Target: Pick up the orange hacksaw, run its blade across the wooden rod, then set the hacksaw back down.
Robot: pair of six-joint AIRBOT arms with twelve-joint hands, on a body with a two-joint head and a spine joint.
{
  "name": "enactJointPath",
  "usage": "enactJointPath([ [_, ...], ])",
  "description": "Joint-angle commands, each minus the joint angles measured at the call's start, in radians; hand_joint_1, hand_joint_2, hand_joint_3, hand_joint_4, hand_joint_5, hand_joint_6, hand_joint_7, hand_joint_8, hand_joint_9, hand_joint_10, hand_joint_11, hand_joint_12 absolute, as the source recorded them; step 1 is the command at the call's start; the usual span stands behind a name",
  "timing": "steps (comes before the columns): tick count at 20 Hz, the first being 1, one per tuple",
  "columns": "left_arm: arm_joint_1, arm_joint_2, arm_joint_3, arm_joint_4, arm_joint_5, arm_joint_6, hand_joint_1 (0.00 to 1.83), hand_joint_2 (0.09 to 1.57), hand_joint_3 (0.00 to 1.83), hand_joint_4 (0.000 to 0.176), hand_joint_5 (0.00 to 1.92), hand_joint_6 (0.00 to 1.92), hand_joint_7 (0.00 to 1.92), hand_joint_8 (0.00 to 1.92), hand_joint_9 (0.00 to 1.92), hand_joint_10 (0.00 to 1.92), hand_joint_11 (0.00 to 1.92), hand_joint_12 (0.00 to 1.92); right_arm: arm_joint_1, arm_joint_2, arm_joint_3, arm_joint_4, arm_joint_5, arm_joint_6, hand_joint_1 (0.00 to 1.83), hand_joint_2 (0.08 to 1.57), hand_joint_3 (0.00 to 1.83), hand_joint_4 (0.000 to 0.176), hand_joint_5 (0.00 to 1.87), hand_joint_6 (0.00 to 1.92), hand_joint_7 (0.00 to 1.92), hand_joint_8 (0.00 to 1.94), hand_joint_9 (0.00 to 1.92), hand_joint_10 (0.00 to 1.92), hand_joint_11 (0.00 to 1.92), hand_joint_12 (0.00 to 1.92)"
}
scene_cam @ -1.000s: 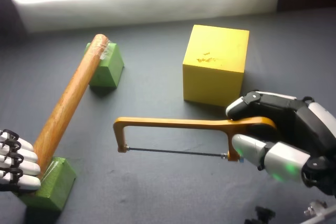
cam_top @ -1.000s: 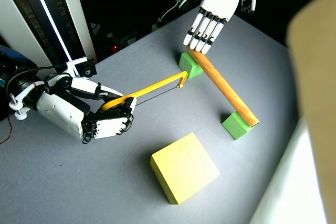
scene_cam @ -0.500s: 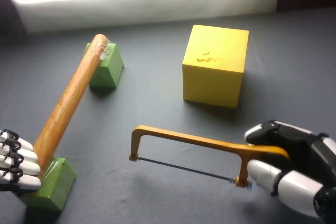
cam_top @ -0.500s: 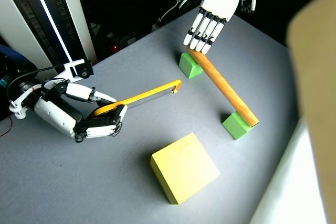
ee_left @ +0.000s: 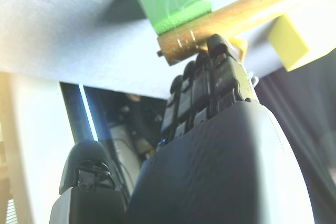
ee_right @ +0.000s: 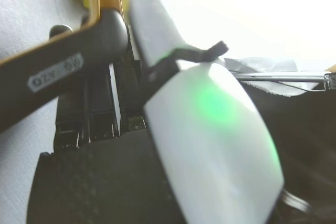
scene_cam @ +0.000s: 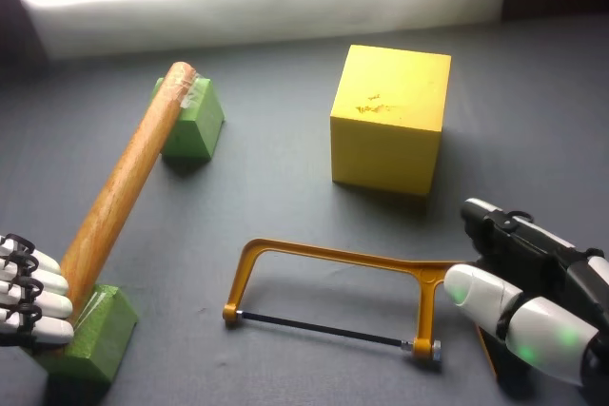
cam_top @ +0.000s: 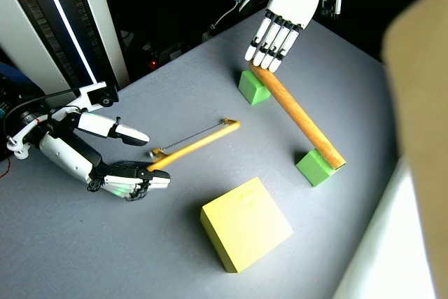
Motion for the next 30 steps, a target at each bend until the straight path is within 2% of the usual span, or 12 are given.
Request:
enactJointPath([
  [1,-0.004,-0.006,0.005,-0.037,-0.031,-0.002,0.07,1.17,0.0,0.0,0.01,0.0,0.04,0.0,0.05,0.0,0.0,0.21,0.002,0.002,-0.001,-0.077,0.096,0.007,0.93,0.99,0.0,0.0,0.27,0.0,0.18,0.0,0.12,0.02,0.0,0.52],
  [4,-0.016,-0.005,-0.001,-0.07,-0.024,-0.002,0.09,1.17,0.0,0.0,0.03,0.0,0.06,0.0,0.06,0.0,0.0,0.24,0.0,0.013,-0.001,-0.088,0.096,0.004,0.85,0.98,0.0,0.002,0.12,0.0,0.03,0.0,0.0,0.0,0.0,0.02],
  [7,-0.022,-0.003,-0.007,-0.091,-0.023,-0.002,0.1,1.17,0.0,0.0,0.04,0.0,0.07,0.0,0.08,0.0,0.0,0.24,-0.007,0.033,-0.003,-0.109,0.09,0.003,0.75,0.95,0.0,0.051,0.08,0.0,0.0,0.0,0.0,0.0,0.0,0.0],
  [12,-0.084,0.014,-0.049,-0.173,0.013,-0.001,0.08,1.17,0.0,0.0,0.04,0.0,0.07,0.0,0.08,0.0,0.0,0.25,-0.01,0.118,-0.036,-0.149,0.06,-0.035,0.62,0.97,0.0,0.014,0.1,0.01,0.02,0.01,0.01,0.0,0.03,0.01],
  [15,-0.138,0.028,-0.09,-0.213,0.027,-0.001,0.07,1.18,0.0,0.0,0.05,0.0,0.08,0.0,0.09,0.0,0.0,0.33,0.008,0.191,-0.047,-0.232,-0.017,-0.07,0.54,1.05,0.0,0.0,0.33,0.02,0.32,0.01,0.28,0.03,0.0,0.99],
  [18,-0.198,0.045,-0.133,-0.249,0.057,-0.001,0.17,1.15,0.0,0.0,0.23,0.01,0.29,0.01,0.3,0.01,0.0,0.66,0.043,0.27,-0.055,-0.327,-0.108,-0.143,0.56,1.08,0.0,0.0,0.61,0.04,0.67,0.05,0.67,0.17,0.25,1.44],
  [19,-0.217,0.049,-0.148,-0.261,0.057,-0.001,0.22,1.16,0.0,0.0,0.35,0.01,0.43,0.0,0.46,0.03,0.05,0.87,0.063,0.306,-0.055,-0.386,-0.16,-0.17,0.57,1.11,0.0,0.0,0.69,0.09,0.74,0.13,0.6,0.65,0.34,1.58],
  [20,-0.223,0.053,-0.159,-0.281,0.057,0.003,0.28,1.17,0.0,0.0,0.47,0.01,0.57,0.01,0.64,0.06,0.13,1.0,0.082,0.33,-0.054,-0.421,-0.199,-0.192,0.56,1.12,0.0,0.0,0.72,0.28,0.73,0.38,0.58,1.02,0.42,1.68],
  [21,-0.229,0.056,-0.171,-0.301,0.052,0.008,0.4,1.19,0.0,0.0,0.78,0.05,0.83,0.06,0.86,0.18,0.38,1.14,0.104,0.353,-0.054,-0.468,-0.245,-0.228,0.55,1.14,0.0,0.0,0.67,1.01,0.72,1.14,0.73,1.39,0.67,1.77],
  [24,-0.241,0.059,-0.189,-0.335,0.025,0.016,0.58,1.19,0.0,0.0,1.17,0.12,1.19,0.23,0.96,0.95,0.83,1.36,0.157,0.421,-0.047,-0.622,-0.347,-0.267,0.53,1.18,0.0,0.0,0.74,1.87,0.9,1.92,0.99,1.91,1.07,1.92],
  [26,-0.246,0.063,-0.208,-0.351,0.013,0.019,0.6,1.23,0.0,0.026,0.93,1.42,0.99,1.46,0.99,1.58,0.88,1.81,0.193,0.448,-0.035,-0.689,-0.358,-0.305,0.53,1.21,0.01,0.0,1.04,1.92,1.2,1.94,1.37,1.92,1.54,1.92],
  [30,-0.254,0.075,-0.281,-0.398,0.029,0.022,0.73,1.24,0.0,0.076,1.03,1.86,1.02,1.87,1.04,1.88,1.03,1.92,0.272,0.467,0.034,-0.918,-0.401,-0.339,0.47,1.28,0.01,0.0,1.15,1.92,1.34,1.94,1.54,1.92,1.74,1.92],
])
